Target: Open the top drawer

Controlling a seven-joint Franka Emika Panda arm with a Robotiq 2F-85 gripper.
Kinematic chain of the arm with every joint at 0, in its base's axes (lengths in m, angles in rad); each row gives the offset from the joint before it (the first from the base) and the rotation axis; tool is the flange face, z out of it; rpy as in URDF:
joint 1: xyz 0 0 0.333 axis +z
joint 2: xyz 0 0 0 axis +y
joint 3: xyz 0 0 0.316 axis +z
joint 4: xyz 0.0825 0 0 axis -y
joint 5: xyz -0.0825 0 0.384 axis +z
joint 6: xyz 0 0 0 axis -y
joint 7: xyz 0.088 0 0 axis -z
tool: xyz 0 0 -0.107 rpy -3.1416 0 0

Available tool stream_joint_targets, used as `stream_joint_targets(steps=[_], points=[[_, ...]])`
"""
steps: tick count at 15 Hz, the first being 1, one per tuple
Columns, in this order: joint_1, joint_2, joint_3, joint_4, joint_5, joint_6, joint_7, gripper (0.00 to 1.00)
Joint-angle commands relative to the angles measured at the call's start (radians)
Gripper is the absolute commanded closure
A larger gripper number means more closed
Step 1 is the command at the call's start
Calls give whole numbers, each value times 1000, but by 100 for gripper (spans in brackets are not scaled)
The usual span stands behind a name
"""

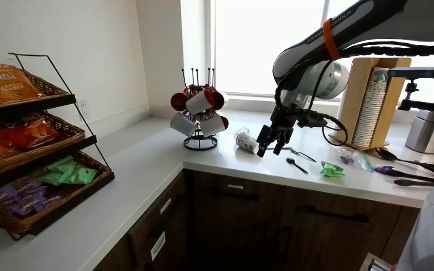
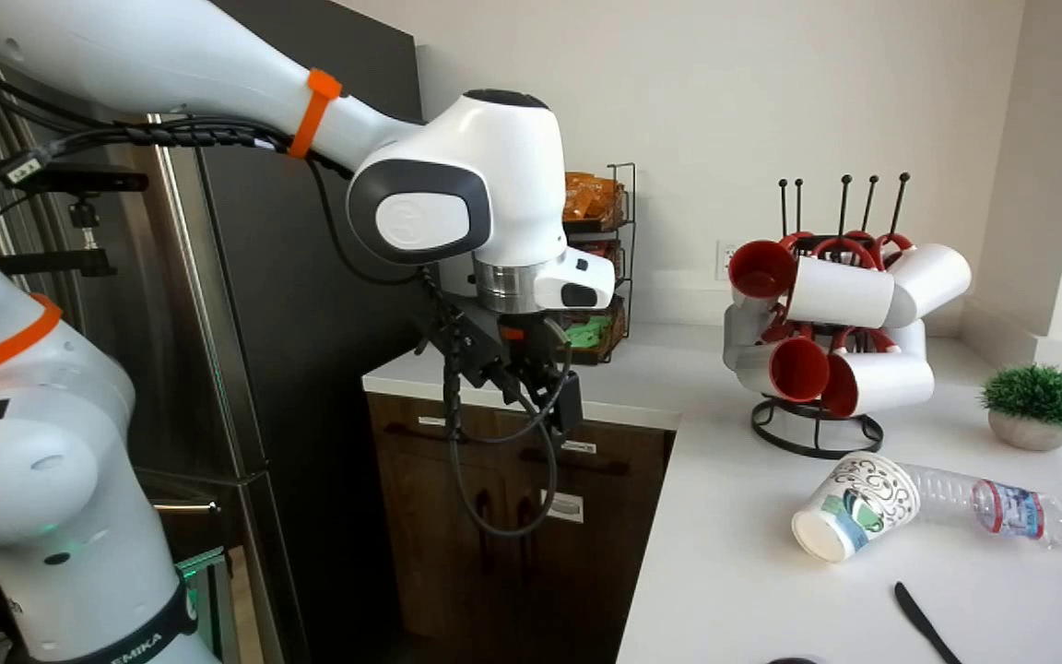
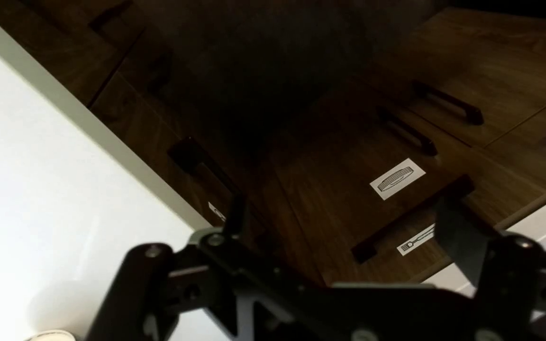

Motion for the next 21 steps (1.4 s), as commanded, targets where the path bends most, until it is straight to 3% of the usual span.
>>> stream_joint_targets(steps=[1, 15, 21], points=[[-35, 5, 34, 2, 18, -4, -13, 0], [-35, 5, 34, 2, 18, -4, -13, 0], [-11, 40, 103, -134, -38, 160, -122, 0]])
